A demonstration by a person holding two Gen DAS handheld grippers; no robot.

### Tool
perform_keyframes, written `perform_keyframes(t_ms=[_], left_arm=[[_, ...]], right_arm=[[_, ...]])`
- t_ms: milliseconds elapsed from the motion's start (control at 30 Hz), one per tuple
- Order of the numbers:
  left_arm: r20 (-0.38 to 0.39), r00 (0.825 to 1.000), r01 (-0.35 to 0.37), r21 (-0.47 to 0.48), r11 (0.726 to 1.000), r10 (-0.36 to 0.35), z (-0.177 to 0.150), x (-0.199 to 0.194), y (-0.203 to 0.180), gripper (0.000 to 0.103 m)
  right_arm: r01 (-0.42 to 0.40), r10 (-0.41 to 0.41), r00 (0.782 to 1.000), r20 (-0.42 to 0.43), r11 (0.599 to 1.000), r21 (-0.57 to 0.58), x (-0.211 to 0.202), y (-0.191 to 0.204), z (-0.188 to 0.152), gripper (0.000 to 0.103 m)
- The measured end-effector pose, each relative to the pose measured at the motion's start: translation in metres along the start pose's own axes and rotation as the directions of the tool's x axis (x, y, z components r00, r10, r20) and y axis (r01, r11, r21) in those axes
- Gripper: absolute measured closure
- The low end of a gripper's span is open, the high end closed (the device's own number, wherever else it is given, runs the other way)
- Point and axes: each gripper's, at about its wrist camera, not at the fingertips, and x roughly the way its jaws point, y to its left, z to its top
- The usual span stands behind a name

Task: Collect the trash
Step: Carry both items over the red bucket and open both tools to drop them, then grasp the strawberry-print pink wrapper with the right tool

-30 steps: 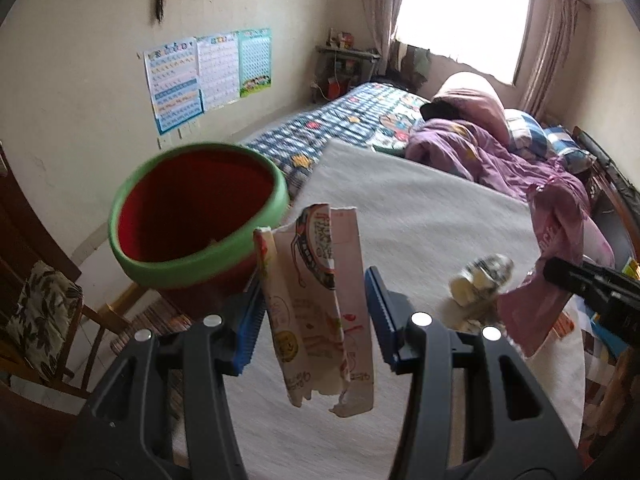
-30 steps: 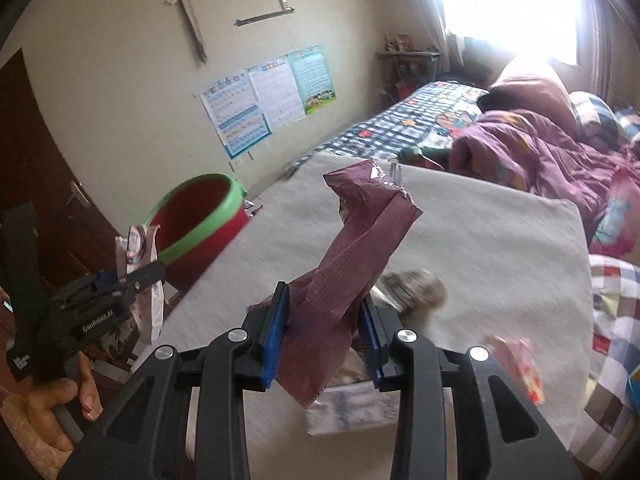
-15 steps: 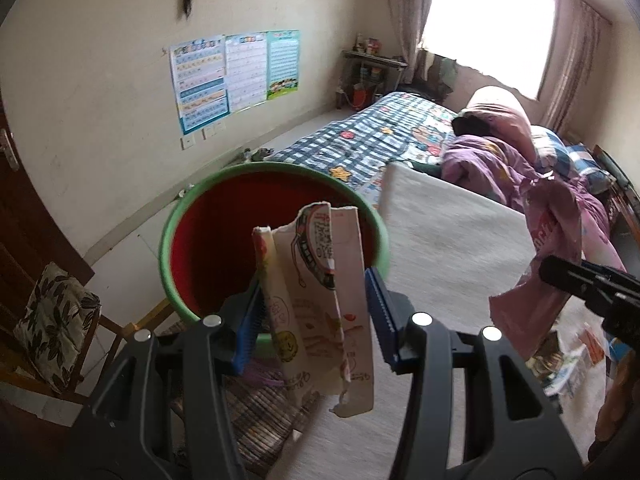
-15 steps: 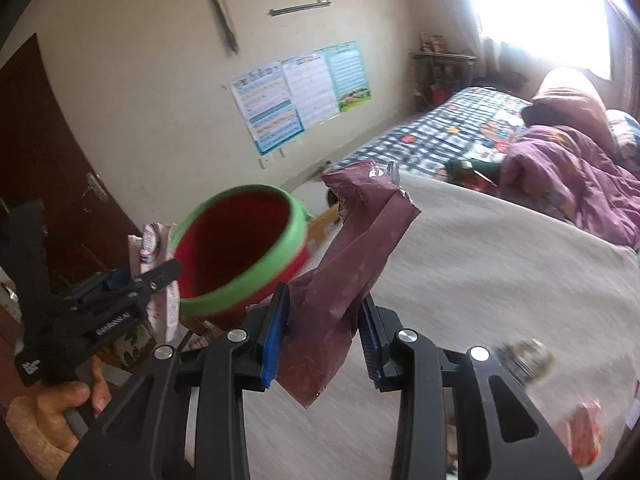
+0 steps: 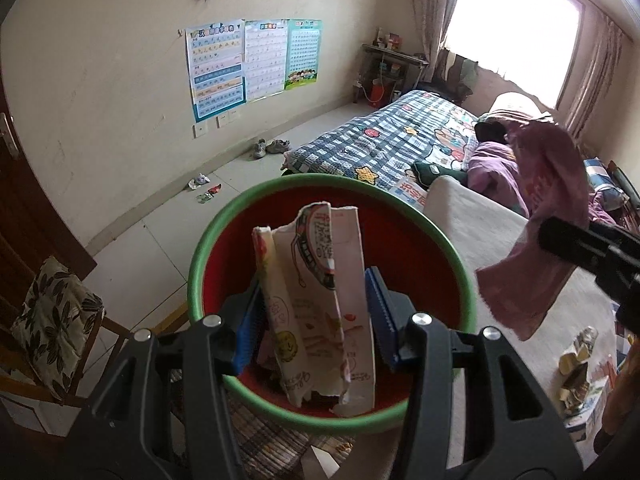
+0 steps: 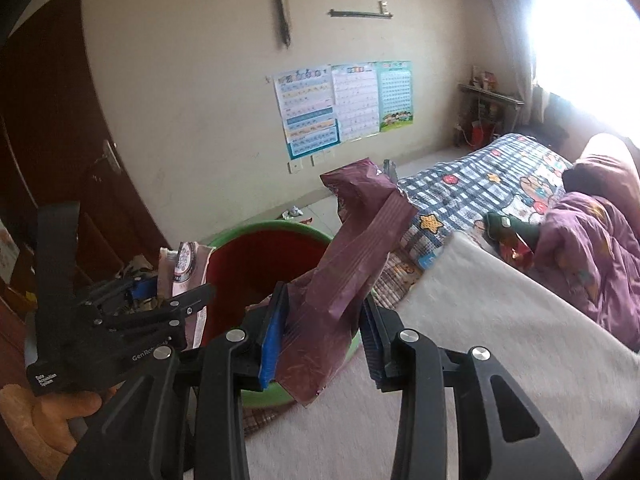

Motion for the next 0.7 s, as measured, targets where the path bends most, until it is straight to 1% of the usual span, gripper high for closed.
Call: perform_keyframes(t_ms=[167, 300, 433, 467, 500, 533, 567, 700], left_arm=[[-0.013, 1.0, -0.001, -0.014, 1.0, 0.001, 0.006, 0.013, 0.01, 0.056], [-0.027, 1.0, 0.004, -0.022, 1.0, -0.004, 0.009, 0.023, 0.014, 0.056], [-0.033, 0.999, 0.009, -0.026, 1.0, -0.01, 0.011, 0.03, 0.015, 0.052], [-0.035, 0.999, 0.009, -0.028, 1.0, -0.01, 0.012, 0.032, 0.016, 0.047], [-0.037, 0.999, 0.007, -0.029, 1.0, -0.009, 0.012, 0.033, 0.016, 0.037], [-0.034, 0.999, 0.006, -0.032, 0.999, -0.007, 0.013, 0.034, 0.016, 0.031], [-0.029, 1.0, 0.006, -0.035, 0.999, -0.007, 0.013, 0.033, 0.016, 0.026], [-0.025, 1.0, -0.006, -0.037, 0.999, 0.005, 0.012, 0.031, 0.017, 0.026]], right_arm=[[-0.01, 0.009, 0.999, -0.036, 0.999, -0.037, 0.021, 0.011, -0.002, 0.068], [-0.017, 0.014, 0.998, -0.059, 0.999, -0.05, 0.033, 0.01, -0.003, 0.066], [-0.023, 0.019, 0.997, -0.069, 0.998, -0.056, 0.038, 0.01, -0.003, 0.063], [-0.024, 0.02, 0.997, -0.071, 0.998, -0.057, 0.039, 0.01, -0.003, 0.062], [-0.027, 0.023, 0.997, -0.072, 0.998, -0.056, 0.04, 0.009, -0.003, 0.055], [-0.027, 0.023, 0.997, -0.07, 0.998, -0.054, 0.04, 0.009, -0.004, 0.046], [-0.027, 0.024, 0.998, -0.062, 0.998, -0.049, 0.04, 0.008, -0.004, 0.043], [-0.028, 0.025, 0.998, -0.065, 0.999, -0.045, 0.039, 0.011, -0.004, 0.043]])
